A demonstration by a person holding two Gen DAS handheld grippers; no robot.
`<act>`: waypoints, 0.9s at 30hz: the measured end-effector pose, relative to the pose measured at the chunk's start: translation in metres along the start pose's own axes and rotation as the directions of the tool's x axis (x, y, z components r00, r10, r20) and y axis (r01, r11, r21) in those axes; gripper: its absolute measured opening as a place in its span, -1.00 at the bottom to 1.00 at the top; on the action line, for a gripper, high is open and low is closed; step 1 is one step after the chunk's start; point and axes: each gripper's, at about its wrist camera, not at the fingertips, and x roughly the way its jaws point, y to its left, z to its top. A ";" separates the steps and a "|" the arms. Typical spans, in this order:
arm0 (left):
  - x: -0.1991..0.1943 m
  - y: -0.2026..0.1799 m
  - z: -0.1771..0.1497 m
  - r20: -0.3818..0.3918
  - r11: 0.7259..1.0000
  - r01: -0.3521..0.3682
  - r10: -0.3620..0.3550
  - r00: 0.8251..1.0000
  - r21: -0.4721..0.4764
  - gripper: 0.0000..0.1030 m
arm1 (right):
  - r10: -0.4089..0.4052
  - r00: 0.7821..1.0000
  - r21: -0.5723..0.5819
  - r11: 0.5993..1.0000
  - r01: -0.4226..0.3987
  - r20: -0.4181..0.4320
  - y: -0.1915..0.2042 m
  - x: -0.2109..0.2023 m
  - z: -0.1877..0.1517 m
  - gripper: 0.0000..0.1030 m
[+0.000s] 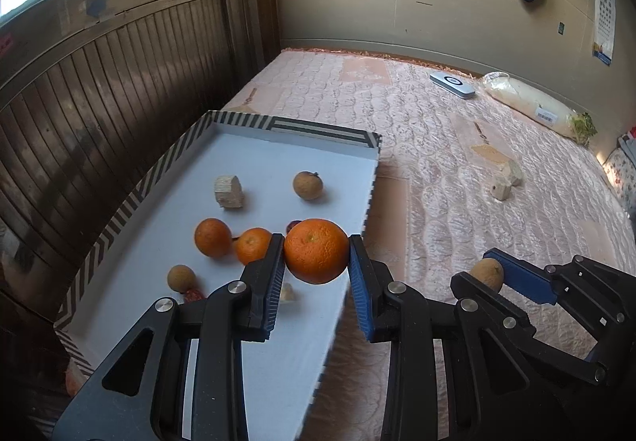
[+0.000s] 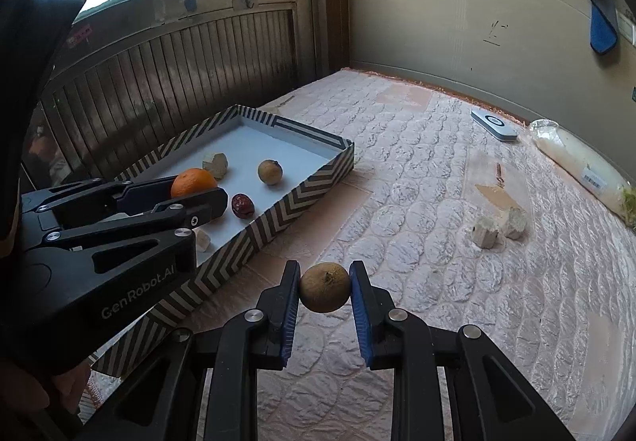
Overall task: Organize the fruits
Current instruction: 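Carry the orange and brown fruit over the striped tray with both grippers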
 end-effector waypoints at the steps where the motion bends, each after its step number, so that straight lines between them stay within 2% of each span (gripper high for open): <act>1: 0.000 0.003 0.000 0.001 1.000 -0.004 0.004 1.000 -0.003 -0.40 | 0.005 1.000 -0.005 1.000 -0.005 0.000 0.003 0.001 0.001 -0.53; 13: 0.004 0.049 -0.004 -0.012 0.995 -0.067 0.067 0.998 -0.075 -0.40 | 0.056 0.998 -0.083 0.995 -0.058 -0.018 0.039 0.018 0.015 -0.53; 27: 0.012 0.105 -0.010 -0.051 0.976 -0.142 0.136 0.989 -0.167 -0.41 | 0.141 0.988 -0.177 0.973 -0.151 -0.068 0.091 0.041 0.023 -0.53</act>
